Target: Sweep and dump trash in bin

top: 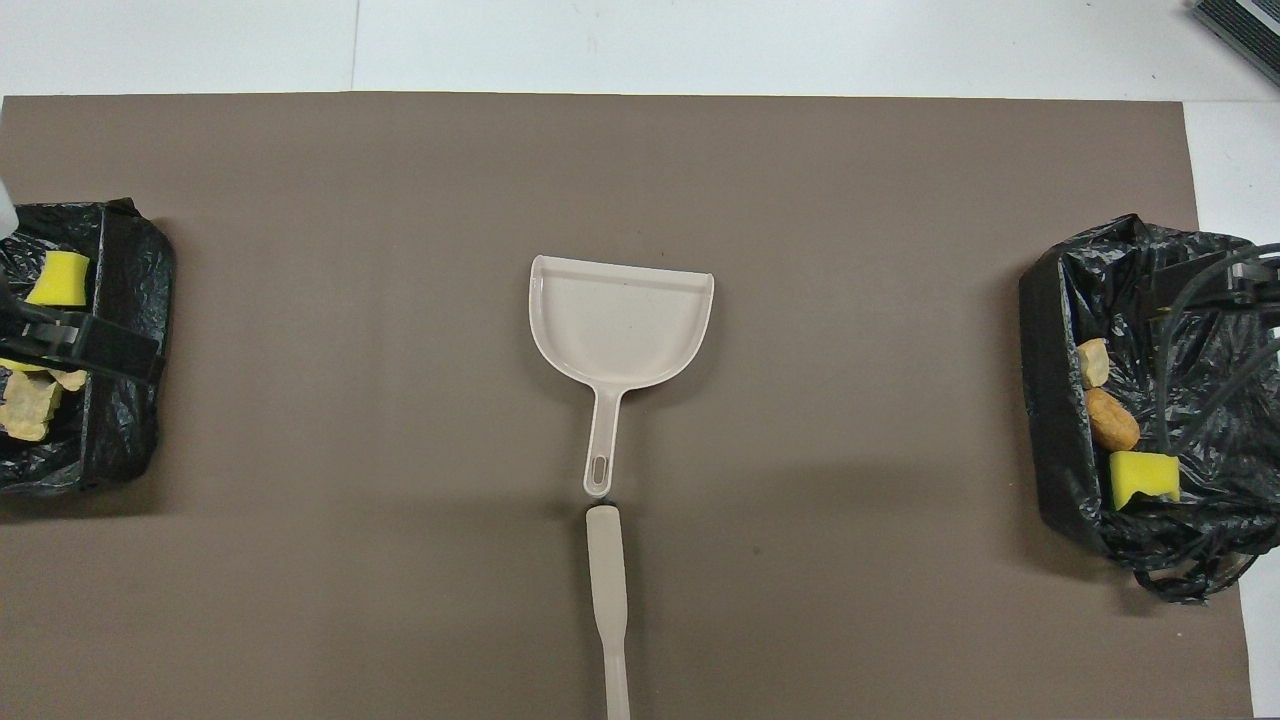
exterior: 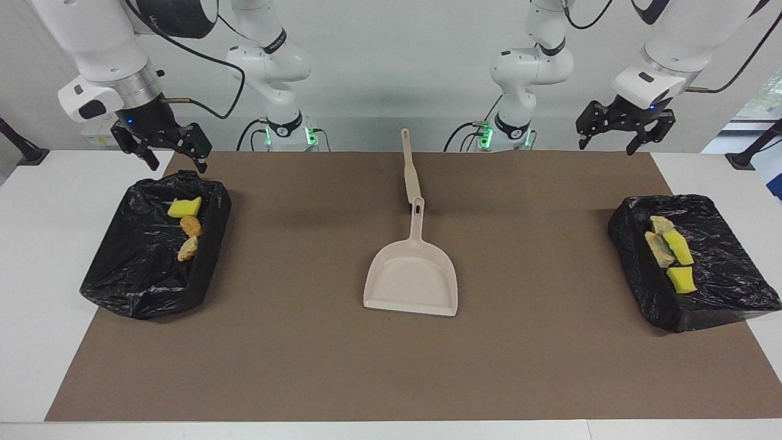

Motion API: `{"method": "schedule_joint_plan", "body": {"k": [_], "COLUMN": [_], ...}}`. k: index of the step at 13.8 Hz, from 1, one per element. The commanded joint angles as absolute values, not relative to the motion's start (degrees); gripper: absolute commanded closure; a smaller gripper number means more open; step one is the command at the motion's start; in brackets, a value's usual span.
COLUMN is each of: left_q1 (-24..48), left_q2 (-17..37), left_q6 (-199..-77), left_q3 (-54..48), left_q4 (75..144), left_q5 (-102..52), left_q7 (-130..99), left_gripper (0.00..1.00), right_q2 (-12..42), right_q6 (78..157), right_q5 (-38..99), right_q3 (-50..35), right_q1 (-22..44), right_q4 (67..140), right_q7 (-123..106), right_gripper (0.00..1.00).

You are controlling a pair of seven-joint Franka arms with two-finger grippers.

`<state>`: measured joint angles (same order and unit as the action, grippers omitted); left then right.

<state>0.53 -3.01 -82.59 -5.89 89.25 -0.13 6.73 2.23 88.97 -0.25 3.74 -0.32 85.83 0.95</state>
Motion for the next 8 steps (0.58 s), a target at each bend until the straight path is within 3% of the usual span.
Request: {"method": "schedule_joint_plan", "body": {"k": [1,8], "left_q1": [-0.4,-0.3], "left_q2": [-6.5,-6.0], "left_q6": [-85.4,-85.6], "left_q3": [-6.2,-5.9], "left_q4": [94.2,93.5], "left_q5": [-0.1,-0.1], "left_q7": [7.6,7.3], "left_gripper": [0.00,0.00], "right_q2": [1.1,1.0], "right_q6": [89.0,88.6], "right_q5": [0.9,1.2], "right_q3": [3.6,3.7], "right_q1": [-0.6,1.1], "right_q4": [87.1,87.0], "right_q7": [-0.3,-0.3], "right_gripper": [0.00,0.00]}}
